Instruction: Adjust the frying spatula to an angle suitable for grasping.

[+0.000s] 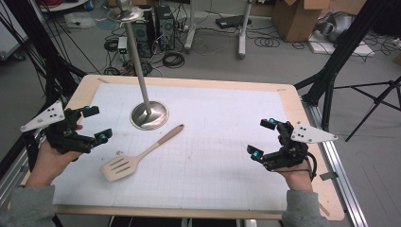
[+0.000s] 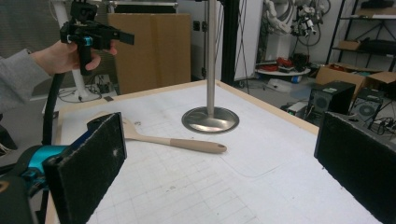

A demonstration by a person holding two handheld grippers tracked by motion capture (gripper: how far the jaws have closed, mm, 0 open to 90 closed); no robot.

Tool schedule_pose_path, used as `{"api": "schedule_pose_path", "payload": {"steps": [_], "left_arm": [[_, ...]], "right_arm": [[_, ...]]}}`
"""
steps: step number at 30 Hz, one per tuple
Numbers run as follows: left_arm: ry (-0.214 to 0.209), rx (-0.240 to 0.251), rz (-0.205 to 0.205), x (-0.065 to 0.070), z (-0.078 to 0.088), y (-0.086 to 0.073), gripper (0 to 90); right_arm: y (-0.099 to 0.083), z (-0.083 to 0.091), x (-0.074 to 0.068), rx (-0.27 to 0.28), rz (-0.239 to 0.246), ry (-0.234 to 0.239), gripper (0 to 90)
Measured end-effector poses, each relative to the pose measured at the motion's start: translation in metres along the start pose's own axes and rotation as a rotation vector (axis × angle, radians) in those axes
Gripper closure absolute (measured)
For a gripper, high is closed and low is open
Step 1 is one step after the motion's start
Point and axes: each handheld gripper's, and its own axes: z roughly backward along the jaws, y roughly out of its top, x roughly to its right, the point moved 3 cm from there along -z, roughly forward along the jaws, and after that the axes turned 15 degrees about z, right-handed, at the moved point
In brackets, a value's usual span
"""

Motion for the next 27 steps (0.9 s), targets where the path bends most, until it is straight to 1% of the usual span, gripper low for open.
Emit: {"api": "schedule_pose_path", "payload": {"steps": [1, 2, 3, 4, 5, 7, 8, 9, 11, 12, 13, 15, 16, 18, 20, 21, 22, 23, 24, 25, 26, 27], "left_arm": [[0.006, -0.002, -0.007, 0.000, 0.000, -0.001, 1.8], [0.025, -0.007, -0.026, 0.000, 0.001, -0.002, 1.8], [0.025, -0.007, -0.026, 0.000, 0.001, -0.002, 1.8], [0.027, -0.025, -0.038, -0.001, 0.000, -0.004, 1.8], [0.027, -0.025, -0.038, -0.001, 0.000, -0.004, 1.8], [0.021, -0.051, -0.058, 0.000, -0.001, -0.006, 7.2], [0.018, -0.058, -0.066, 0.000, -0.002, -0.007, 7.2], [0.013, -0.068, -0.076, 0.000, -0.005, -0.009, 10.9], [0.009, -0.074, -0.074, 0.000, -0.007, -0.010, 16.1], [0.013, -0.079, -0.076, 0.000, -0.008, -0.011, 20.3], [0.024, -0.088, -0.079, 0.000, -0.010, -0.012, 20.3], [0.019, -0.098, -0.061, -0.001, -0.012, -0.013, 31.5], [0.020, -0.102, -0.054, -0.002, -0.013, -0.014, 35.5], [0.007, -0.118, -0.020, -0.005, -0.017, -0.018, 44.4], [-0.005, -0.132, -0.007, -0.007, -0.021, -0.022, 52.4], [-0.013, -0.139, -0.002, -0.007, -0.024, -0.024, 55.9], [-0.014, -0.149, 0.001, -0.007, -0.027, -0.026, 60.4], [-0.011, -0.158, -0.003, -0.008, -0.029, -0.028, 60.4], [-0.009, -0.168, -0.006, -0.008, -0.032, -0.030, 62.9], [-0.007, -0.178, -0.005, -0.008, -0.034, -0.032, 70.4], [-0.007, -0.190, -0.010, -0.009, -0.036, -0.033, 70.4], [-0.009, -0.194, -0.014, -0.008, -0.037, -0.035, 74.3]], "right_arm": [[-0.001, -0.002, 0.001, -0.007, -0.004, 0.005, 1.2], [-0.002, -0.003, 0.001, -0.009, -0.005, 0.005, 1.2], [-0.002, -0.003, 0.001, -0.009, -0.005, 0.005, 1.2], [-0.002, -0.004, 0.001, -0.011, -0.001, 0.010, 1.2], [-0.002, -0.004, 0.001, -0.011, -0.001, 0.010, 1.2], [-0.002, -0.004, -0.001, -0.013, -0.005, 0.013, 1.2], [-0.002, -0.004, -0.001, -0.013, -0.005, 0.013, 1.2], [-0.002, -0.004, -0.001, -0.014, -0.005, 0.012, 1.2], [-0.002, -0.004, -0.001, -0.015, -0.005, 0.012, 1.2], [-0.003, -0.003, -0.001, -0.017, -0.008, 0.007, 1.2], [-0.003, -0.003, -0.001, -0.017, -0.008, 0.007, 1.2], [-0.004, -0.002, -0.001, -0.021, -0.011, 0.004, 1.2], [-0.004, -0.002, -0.001, -0.021, -0.004, 0.004, 1.2], [-0.005, -0.001, -0.002, -0.033, -0.009, 0.002, 1.2], [-0.005, 0.001, -0.004, -0.039, -0.011, 0.002, 1.2], [-0.006, 0.001, -0.004, -0.041, -0.006, 0.000, 1.2], [-0.006, 0.003, -0.006, -0.045, -0.015, -0.002, 1.2], [-0.006, 0.003, -0.006, -0.045, -0.015, -0.002, 1.2], [-0.006, 0.004, -0.006, -0.044, -0.009, -0.003, 1.2], [-0.006, 0.005, -0.006, -0.044, -0.010, -0.007, 1.2], [-0.006, 0.005, -0.006, -0.044, -0.010, -0.007, 1.2], [-0.007, 0.005, -0.007, -0.048, -0.014, -0.008, 1.2]]}}
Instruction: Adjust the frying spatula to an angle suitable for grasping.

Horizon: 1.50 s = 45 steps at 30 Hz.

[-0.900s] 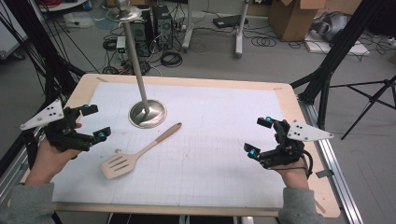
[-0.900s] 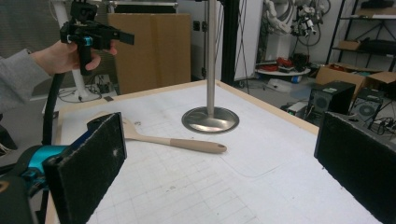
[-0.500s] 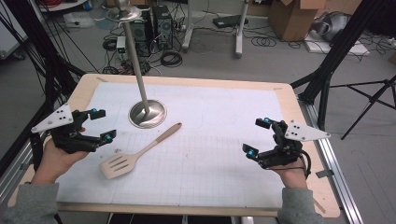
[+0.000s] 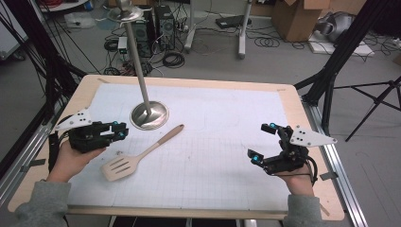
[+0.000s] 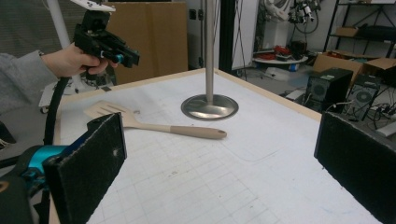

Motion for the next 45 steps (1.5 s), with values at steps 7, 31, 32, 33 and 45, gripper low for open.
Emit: {"api": "schedule_pose_path", "payload": {"steps": [7, 31, 32, 33, 45], "left_arm": [[0.004, -0.039, -0.016, -0.005, -0.008, -0.004, 88.6], [0.014, -0.111, 0.015, -0.014, -0.055, -0.005, 89.8], [0.016, -0.111, 0.008, -0.015, -0.056, -0.006, 89.8], [0.020, -0.115, 0.010, -0.016, -0.059, -0.006, 89.8], [0.056, -0.160, 0.033, -0.030, -0.086, -0.017, 89.8]], "right_arm": [[-0.003, 0.000, -0.003, -0.020, -0.005, 0.010, 1.2], [-0.008, 0.005, -0.007, -0.043, -0.013, 0.013, 1.2], [-0.008, 0.005, -0.006, -0.038, -0.019, 0.006, 1.2], [-0.008, 0.005, -0.005, -0.032, -0.023, -0.002, 1.2], [-0.008, -0.003, -0.006, -0.042, -0.013, 0.023, 1.2]]}}
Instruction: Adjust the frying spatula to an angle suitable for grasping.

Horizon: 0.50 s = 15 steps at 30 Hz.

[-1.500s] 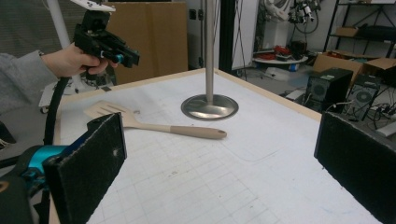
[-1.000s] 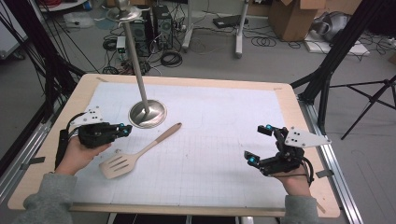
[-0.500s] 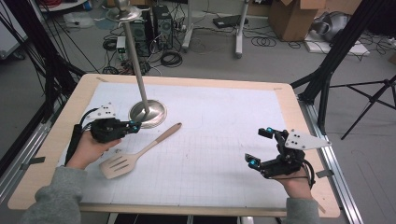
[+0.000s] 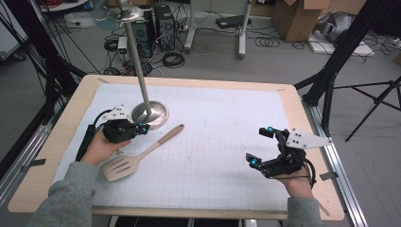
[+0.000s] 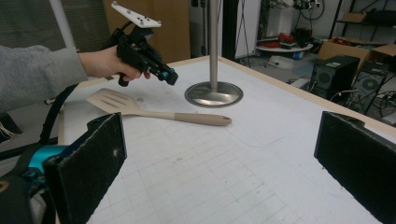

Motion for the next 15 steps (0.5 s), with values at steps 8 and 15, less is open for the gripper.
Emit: {"api": "schedule_pose_path", "payload": {"steps": [8, 15], "left_arm": [[0.024, -0.030, -0.025, -0.003, -0.013, -0.004, 89.8], [0.018, -0.040, -0.058, 0.000, -0.024, -0.008, 89.8]], "right_arm": [[0.001, -0.001, 0.000, 0.000, -0.002, 0.001, 1.2], [0.000, -0.002, 0.001, 0.001, 0.007, 0.001, 1.2]]}}
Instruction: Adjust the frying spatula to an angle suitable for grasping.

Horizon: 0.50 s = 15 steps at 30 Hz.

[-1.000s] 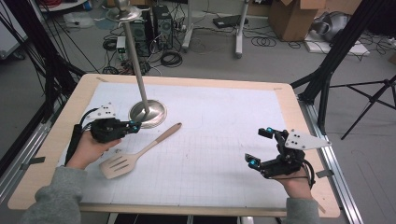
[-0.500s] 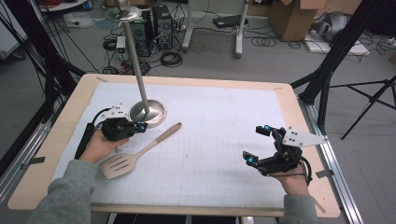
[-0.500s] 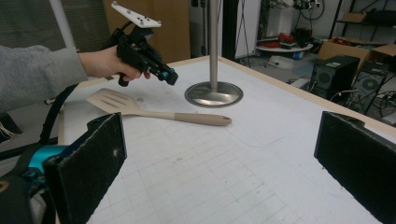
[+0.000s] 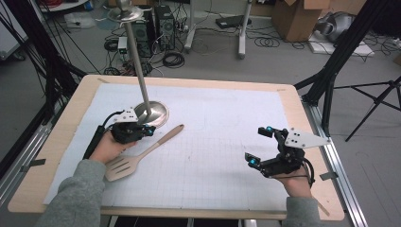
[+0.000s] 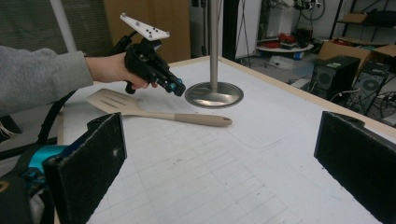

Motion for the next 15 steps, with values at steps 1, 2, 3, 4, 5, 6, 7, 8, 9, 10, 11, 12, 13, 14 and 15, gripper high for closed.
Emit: {"api": "schedule_pose_path", "payload": {"steps": [1, 2, 3, 4, 5, 6, 7, 8, 9, 10, 11, 12, 13, 14, 15], "left_arm": [[0.007, -0.008, -0.004, 0.000, -0.001, 0.000, 89.8], [0.010, -0.011, -0.004, 0.000, -0.003, -0.001, 89.8], [0.014, -0.015, -0.007, 0.000, -0.004, -0.001, 89.8], [0.011, -0.014, -0.006, 0.001, -0.006, -0.001, 89.8], [0.009, -0.017, -0.005, 0.002, -0.007, -0.001, 89.8], [0.011, -0.023, -0.012, 0.002, -0.008, -0.002, 89.8], [0.016, -0.033, -0.012, 0.002, -0.009, -0.002, 89.8], [0.014, -0.037, -0.010, 0.002, -0.011, -0.003, 89.8], [0.020, -0.044, -0.014, 0.002, -0.012, -0.003, 89.8], [0.022, -0.046, -0.009, 0.002, -0.013, -0.003, 89.8], [0.020, -0.047, -0.010, 0.002, -0.014, -0.003, 89.8], [0.017, -0.045, -0.009, 0.002, -0.015, -0.003, 89.8], [0.018, -0.046, -0.011, 0.002, -0.016, -0.004, 89.8], [0.022, -0.051, -0.009, 0.001, -0.016, -0.004, 89.9], [0.025, -0.061, 0.001, 0.000, -0.017, -0.004, 89.9]], "right_arm": [[0.000, 0.000, -0.001, -0.004, -0.008, 0.003, 1.2], [0.000, 0.000, -0.001, -0.005, -0.009, 0.004, 1.2], [0.000, 0.000, -0.001, -0.005, -0.004, 0.003, 1.2], [0.000, 0.000, -0.001, -0.005, -0.004, 0.003, 1.2], [0.000, -0.001, -0.001, -0.004, -0.001, 0.006, 1.2], [0.000, -0.001, -0.001, -0.004, -0.001, 0.006, 1.2], [0.000, -0.001, -0.001, -0.006, -0.005, 0.006, 1.2], [-0.001, -0.001, 0.000, -0.004, -0.001, 0.006, 1.2], [-0.001, -0.001, 0.000, -0.003, 0.001, 0.004, 1.2], [-0.001, -0.001, 0.000, -0.005, -0.003, 0.005, 1.2], [-0.001, -0.001, 0.000, -0.005, -0.002, 0.007, 1.2], [-0.001, -0.001, 0.000, -0.005, -0.002, 0.007, 1.2], [0.000, -0.001, -0.001, -0.005, -0.006, 0.006, 1.2], [0.000, 0.000, -0.001, -0.003, -0.005, 0.006, 1.2], [0.000, 0.000, -0.001, -0.002, -0.005, 0.006, 1.2]]}}
